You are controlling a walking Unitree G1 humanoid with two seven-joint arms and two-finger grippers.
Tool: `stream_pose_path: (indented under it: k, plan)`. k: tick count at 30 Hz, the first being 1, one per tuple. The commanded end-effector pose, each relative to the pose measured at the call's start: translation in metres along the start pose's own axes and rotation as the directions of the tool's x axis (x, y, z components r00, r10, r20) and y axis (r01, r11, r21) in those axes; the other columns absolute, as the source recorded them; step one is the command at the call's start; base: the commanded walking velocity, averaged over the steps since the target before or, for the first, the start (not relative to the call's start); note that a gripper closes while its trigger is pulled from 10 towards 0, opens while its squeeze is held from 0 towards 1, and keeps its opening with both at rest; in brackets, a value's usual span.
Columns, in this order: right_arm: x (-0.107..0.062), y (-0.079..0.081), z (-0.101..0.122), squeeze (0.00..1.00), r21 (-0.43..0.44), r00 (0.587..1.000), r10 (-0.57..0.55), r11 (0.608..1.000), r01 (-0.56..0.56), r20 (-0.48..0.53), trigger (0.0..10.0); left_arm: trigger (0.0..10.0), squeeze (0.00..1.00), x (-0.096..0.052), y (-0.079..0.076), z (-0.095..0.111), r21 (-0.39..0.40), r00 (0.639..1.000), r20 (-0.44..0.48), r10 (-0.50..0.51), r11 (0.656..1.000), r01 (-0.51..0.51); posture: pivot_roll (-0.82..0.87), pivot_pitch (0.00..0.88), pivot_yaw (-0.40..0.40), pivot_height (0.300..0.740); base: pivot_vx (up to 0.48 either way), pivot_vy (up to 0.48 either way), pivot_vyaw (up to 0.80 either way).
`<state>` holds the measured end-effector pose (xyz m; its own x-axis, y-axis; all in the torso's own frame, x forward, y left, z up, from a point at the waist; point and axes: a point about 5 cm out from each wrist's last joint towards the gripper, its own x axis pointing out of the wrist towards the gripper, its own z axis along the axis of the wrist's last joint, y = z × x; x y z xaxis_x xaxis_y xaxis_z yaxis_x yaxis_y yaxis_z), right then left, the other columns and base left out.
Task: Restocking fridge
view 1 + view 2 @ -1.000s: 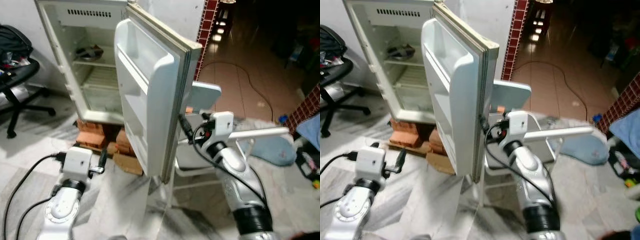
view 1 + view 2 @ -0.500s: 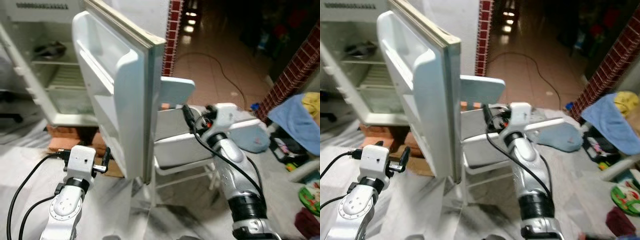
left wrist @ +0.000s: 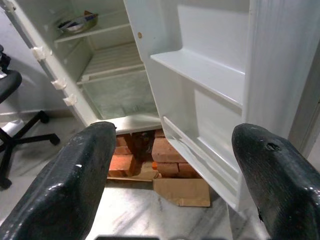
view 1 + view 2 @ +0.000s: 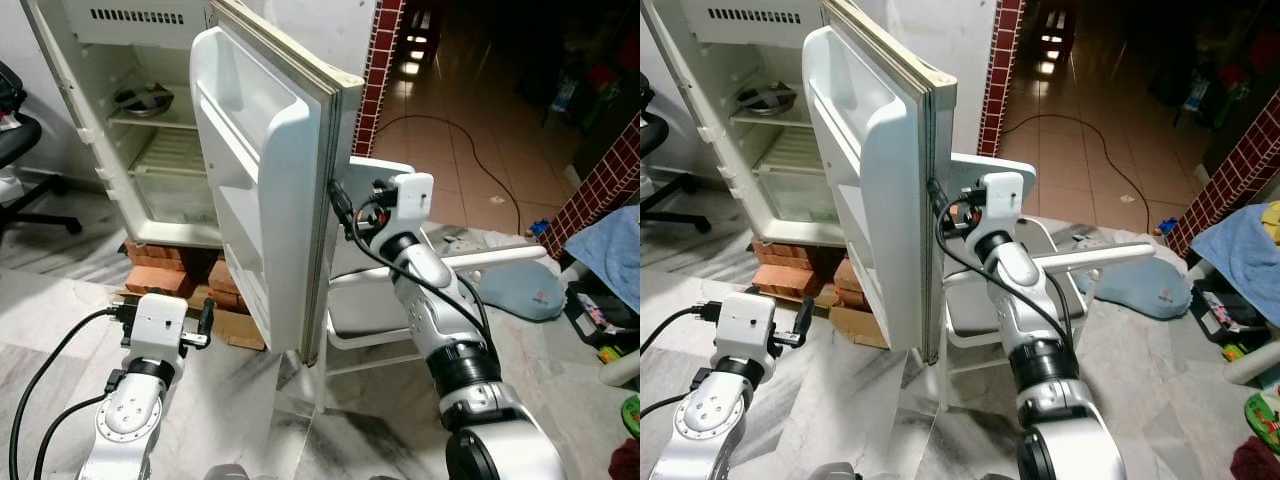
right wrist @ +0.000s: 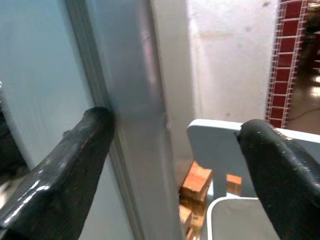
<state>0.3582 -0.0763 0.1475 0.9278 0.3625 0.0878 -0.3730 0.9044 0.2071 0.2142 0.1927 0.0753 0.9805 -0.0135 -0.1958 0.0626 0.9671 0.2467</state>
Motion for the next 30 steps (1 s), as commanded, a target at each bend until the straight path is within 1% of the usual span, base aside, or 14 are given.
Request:
stream_pose_path:
  k: [1, 3, 6, 7, 9, 11, 13, 14, 15, 16, 18, 21, 26, 30]
  plan:
    - [0.01, 0.007, 0.009, 0.0, 0.011, 0.999, -0.014, 1.0, 0.014, 0.03, 10.0, 10.0, 0.0, 0.0, 0.002, 0.002, 0.004, 1.0, 0.007, 0.006, 1.0, -0.006, 0.17, 0.031, -0.048, 0.74, 0.0, 0.0, 0.0]
    - [0.017, 0.018, 0.014, 0.0, 0.053, 0.999, 0.005, 0.999, -0.008, 0.05, 10.0, 10.0, 0.0, 0.0, 0.001, 0.005, -0.02, 1.0, 0.028, 0.003, 1.0, -0.002, 0.18, 0.03, -0.049, 0.74, 0.0, 0.0, 0.0]
    - [0.027, 0.053, 0.024, 0.0, 0.183, 0.985, 0.143, 0.97, -0.159, 0.097, 10.0, 10.0, 0.0, 0.001, 0.0, 0.007, -0.018, 0.999, 0.034, -0.005, 1.0, 0.006, 0.19, 0.031, -0.052, 0.74, 0.0, 0.0, 0.0]
    - [0.026, 0.069, 0.028, 0.0, 0.233, 0.961, 0.245, 0.934, -0.269, 0.127, 10.0, 10.0, 0.0, 0.0, 0.0, 0.007, -0.018, 0.999, 0.034, -0.006, 1.0, 0.006, 0.19, 0.033, -0.052, 0.74, 0.0, 0.0, 0.0]
    - [0.015, 0.1, 0.039, 0.0, 0.435, 0.856, 0.47, 0.738, -0.516, 0.217, 10.0, 10.0, 0.0, -0.001, 0.0, 0.007, -0.019, 0.999, 0.035, -0.008, 1.0, 0.008, 0.19, 0.035, -0.052, 0.74, 0.0, 0.0, 0.0]
    - [-0.002, 0.118, 0.054, 0.0, 0.51, 0.709, 0.62, 0.514, -0.69, 0.336, 10.0, 10.0, 0.0, -0.002, 0.0, 0.007, -0.021, 0.999, 0.035, -0.011, 1.0, 0.012, 0.19, 0.037, -0.054, 0.74, 0.0, 0.0, 0.0]
    - [-0.016, 0.122, 0.057, 0.0, 0.454, 0.626, 0.693, 0.457, -0.764, 0.356, 10.0, 10.0, 0.0, -0.002, 0.0, 0.007, -0.023, 0.999, 0.034, -0.013, 1.0, 0.014, 0.19, 0.038, -0.053, 0.74, 0.0, 0.0, 0.0]
    - [-0.016, 0.118, 0.05, 0.0, 0.436, 0.649, 0.692, 0.502, -0.747, 0.316, 10.0, 10.0, 0.0, -0.003, -0.001, 0.006, -0.026, 0.999, 0.033, -0.015, 1.0, 0.016, 0.18, 0.04, -0.052, 0.74, 0.0, 0.0, 0.0]
    - [-0.014, 0.107, 0.033, 0.0, 0.424, 0.718, 0.655, 0.596, -0.682, 0.236, 10.0, 10.0, 0.0, -0.003, -0.001, 0.006, -0.029, 0.999, 0.031, -0.018, 0.999, 0.019, 0.18, 0.04, -0.051, 0.74, 0.0, 0.0, 0.0]
    - [-0.014, 0.107, 0.033, 0.0, 0.424, 0.718, 0.655, 0.596, -0.682, 0.236, 10.0, 10.0, 0.0, -0.003, -0.001, 0.006, -0.029, 0.999, 0.031, -0.018, 0.999, 0.019, 0.18, 0.04, -0.051, 0.74, 0.0, 0.0, 0.0]
    - [-0.009, 0.073, 0.006, 0.0, 0.359, 0.859, 0.506, 0.789, -0.498, 0.079, 10.0, 10.0, 0.0, -0.002, -0.004, 0.006, -0.028, 0.999, 0.03, -0.031, 0.999, 0.032, 0.17, 0.044, -0.047, 0.74, 0.0, 0.0, 0.0]
    - [-0.015, 0.052, -0.002, 0.0, 0.38, 0.902, 0.43, 0.83, -0.407, 0.027, 10.0, 10.0, 0.0, -0.002, -0.004, 0.006, -0.03, 0.999, 0.031, -0.04, 0.999, 0.041, 0.17, 0.046, -0.043, 0.74, 0.0, 0.0, 0.0]
    - [-0.023, 0.038, -0.008, 0.0, 0.343, 0.926, 0.376, 0.872, -0.349, -0.015, 10.0, 10.0, 0.0, -0.001, -0.004, 0.006, -0.03, 0.999, 0.03, -0.044, 0.999, 0.045, 0.17, 0.046, -0.041, 0.74, 0.0, 0.0, 0.0]
    - [-0.034, 0.017, -0.016, 0.0, 0.144, 0.959, 0.274, 0.954, -0.262, -0.072, 10.0, 10.0, 0.0, 0.006, 0.002, 0.011, -0.025, 0.999, 0.034, -0.006, 1.0, 0.007, 0.18, 0.048, -0.044, 0.74, 0.0, 0.0, 0.0]
